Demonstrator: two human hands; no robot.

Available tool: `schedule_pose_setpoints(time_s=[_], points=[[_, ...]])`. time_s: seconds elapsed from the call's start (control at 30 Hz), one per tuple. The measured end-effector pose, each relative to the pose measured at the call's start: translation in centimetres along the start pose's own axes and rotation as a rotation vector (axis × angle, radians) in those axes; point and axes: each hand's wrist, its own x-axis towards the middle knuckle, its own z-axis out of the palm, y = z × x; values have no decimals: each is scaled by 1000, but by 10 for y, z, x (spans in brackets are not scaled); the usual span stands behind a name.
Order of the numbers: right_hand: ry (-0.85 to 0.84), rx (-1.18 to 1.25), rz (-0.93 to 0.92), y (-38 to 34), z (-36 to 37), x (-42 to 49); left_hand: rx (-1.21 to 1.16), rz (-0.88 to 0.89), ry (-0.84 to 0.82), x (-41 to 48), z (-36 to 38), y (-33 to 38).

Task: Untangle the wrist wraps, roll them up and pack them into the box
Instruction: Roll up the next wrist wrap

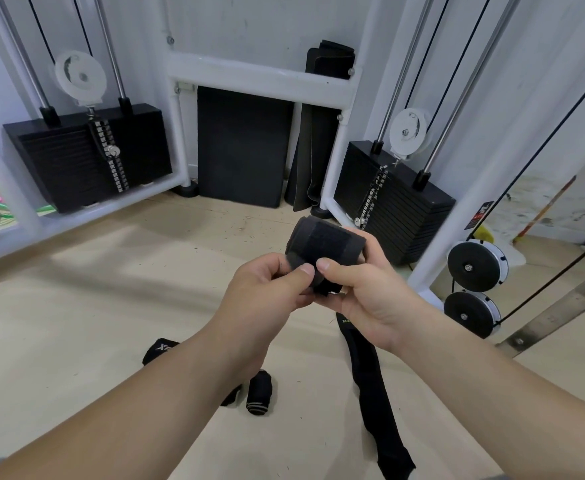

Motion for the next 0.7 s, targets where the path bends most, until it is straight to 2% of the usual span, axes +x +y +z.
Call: schedule_pose_setpoints(time_s=[0.13,0.17,0.27,0.37,0.47,0.7], points=[[33,71,39,-1,-3,3,62,13,-28,-3,2,4],[39,102,54,-3,-4,3,181,69,-16,-3,1,4],[29,168,91,-9,-7,2,645,385,2,0,-9,-2],[-5,133,133,-12,-9,1,890,560,-49,6,-16,-11],[-14,133,209,-8,-11,1,952,653,-41,10,-16,-14],[-36,181,304,-9,-7,-8,909,794,-3,16,-18,-16]])
